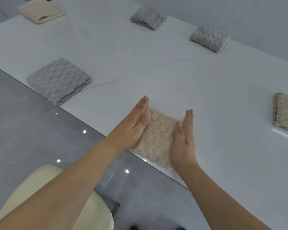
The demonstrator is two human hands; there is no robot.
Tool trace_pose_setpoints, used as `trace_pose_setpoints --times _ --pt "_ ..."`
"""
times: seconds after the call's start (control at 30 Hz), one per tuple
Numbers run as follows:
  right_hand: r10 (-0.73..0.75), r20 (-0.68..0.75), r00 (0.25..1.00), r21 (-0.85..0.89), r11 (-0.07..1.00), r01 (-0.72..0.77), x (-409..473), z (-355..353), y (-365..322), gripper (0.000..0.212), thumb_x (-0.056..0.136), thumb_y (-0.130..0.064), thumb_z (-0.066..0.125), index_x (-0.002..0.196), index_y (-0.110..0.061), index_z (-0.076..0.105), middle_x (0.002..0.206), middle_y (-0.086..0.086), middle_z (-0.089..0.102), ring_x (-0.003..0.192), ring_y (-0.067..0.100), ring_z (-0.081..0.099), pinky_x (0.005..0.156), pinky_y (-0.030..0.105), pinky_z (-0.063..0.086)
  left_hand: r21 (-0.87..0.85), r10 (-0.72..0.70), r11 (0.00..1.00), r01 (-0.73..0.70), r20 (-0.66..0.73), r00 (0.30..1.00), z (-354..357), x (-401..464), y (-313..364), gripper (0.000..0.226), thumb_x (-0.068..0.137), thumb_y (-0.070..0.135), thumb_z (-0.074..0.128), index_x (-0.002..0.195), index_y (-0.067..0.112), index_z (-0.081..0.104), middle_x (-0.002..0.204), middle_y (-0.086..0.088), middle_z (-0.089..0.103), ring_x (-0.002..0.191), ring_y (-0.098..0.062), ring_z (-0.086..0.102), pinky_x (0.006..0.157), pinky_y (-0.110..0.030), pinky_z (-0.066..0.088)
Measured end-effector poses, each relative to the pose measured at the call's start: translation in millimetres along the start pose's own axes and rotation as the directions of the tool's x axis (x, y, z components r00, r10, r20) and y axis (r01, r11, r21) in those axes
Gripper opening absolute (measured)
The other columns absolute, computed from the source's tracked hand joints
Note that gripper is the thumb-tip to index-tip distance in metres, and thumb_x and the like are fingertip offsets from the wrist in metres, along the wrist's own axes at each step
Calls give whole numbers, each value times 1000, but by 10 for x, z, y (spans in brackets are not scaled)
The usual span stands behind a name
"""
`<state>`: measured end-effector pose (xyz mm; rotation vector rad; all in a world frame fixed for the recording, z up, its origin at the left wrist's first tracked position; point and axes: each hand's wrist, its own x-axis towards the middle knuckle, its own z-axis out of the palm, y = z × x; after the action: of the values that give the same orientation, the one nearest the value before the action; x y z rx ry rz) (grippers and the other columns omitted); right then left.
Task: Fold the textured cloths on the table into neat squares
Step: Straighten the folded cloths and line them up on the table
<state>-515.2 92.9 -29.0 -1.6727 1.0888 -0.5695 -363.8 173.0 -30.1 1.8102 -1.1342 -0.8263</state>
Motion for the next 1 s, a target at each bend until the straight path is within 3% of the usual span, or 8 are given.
trace_pose_setpoints --times 0.17,0.27,0.33,0.5,0.67,0.8,0.9,1.0 --pt "-19 -3 1000 41 999 19 -6 102 -37 51 106 -32 21 154 -27 5 160 -21 -3 139 -18 -5 101 -6 2 -105 29 994 -28 10 1000 41 -18 -12 52 106 36 30 156 30 17 161 24 9 141 18 4 115 -8 4" --pt "-44 -12 999 -50 998 43 7 117 -1 52 105 -36 18 155 -24 5 160 -18 -4 140 -15 -7 106 -1 0 27 53 998 -53 20 998 50 30 -77 54 104 40 30 156 26 20 162 19 7 144 13 2 116 -9 2" --pt "-74 1 997 -203 976 73 33 118 53 57 103 -42 13 155 -21 3 161 -14 -7 143 -8 -11 116 14 -2 239 85 967 -92 38 996 57 54 -148 54 106 39 28 156 20 20 164 14 6 148 5 0 118 -14 1" --pt "-14 109 994 -766 636 93 103 -41 263 64 98 -45 0 155 -17 -7 162 -4 -13 147 9 -17 120 33 -10 626 125 767 -141 69 990 -8 73 -331 59 105 45 13 158 20 12 165 7 5 151 -8 -1 123 -32 -1" --pt "-39 138 990 -827 545 137 131 -177 347 72 88 -49 -13 154 -20 -8 161 -6 -13 147 9 -16 119 34 -11 716 150 685 -135 42 988 -53 66 -434 59 105 46 9 158 20 8 165 6 9 151 -9 0 124 -33 1" --pt "-29 171 985 -824 544 159 133 -189 351 69 91 -48 -10 154 -19 -9 161 -5 -14 147 10 -18 119 34 -12 696 117 712 -89 7 993 -39 57 -389 59 105 45 9 158 19 10 165 4 12 151 -10 2 123 -31 0" --pt "-33 265 964 -774 589 233 264 -311 273 63 99 -46 0 155 -18 -3 162 -4 -8 147 9 -13 120 33 -10 595 42 793 130 -266 963 40 -36 -245 54 106 33 16 155 12 21 161 -3 26 151 -18 11 123 -35 -1" --pt "-114 449 886 -559 738 378 550 -465 112 63 100 -51 9 155 -20 9 161 -11 2 146 -2 -2 118 21 -4 304 -85 864 402 -699 710 321 -235 -15 48 103 18 27 149 5 33 155 -10 38 150 -27 17 123 -40 2"
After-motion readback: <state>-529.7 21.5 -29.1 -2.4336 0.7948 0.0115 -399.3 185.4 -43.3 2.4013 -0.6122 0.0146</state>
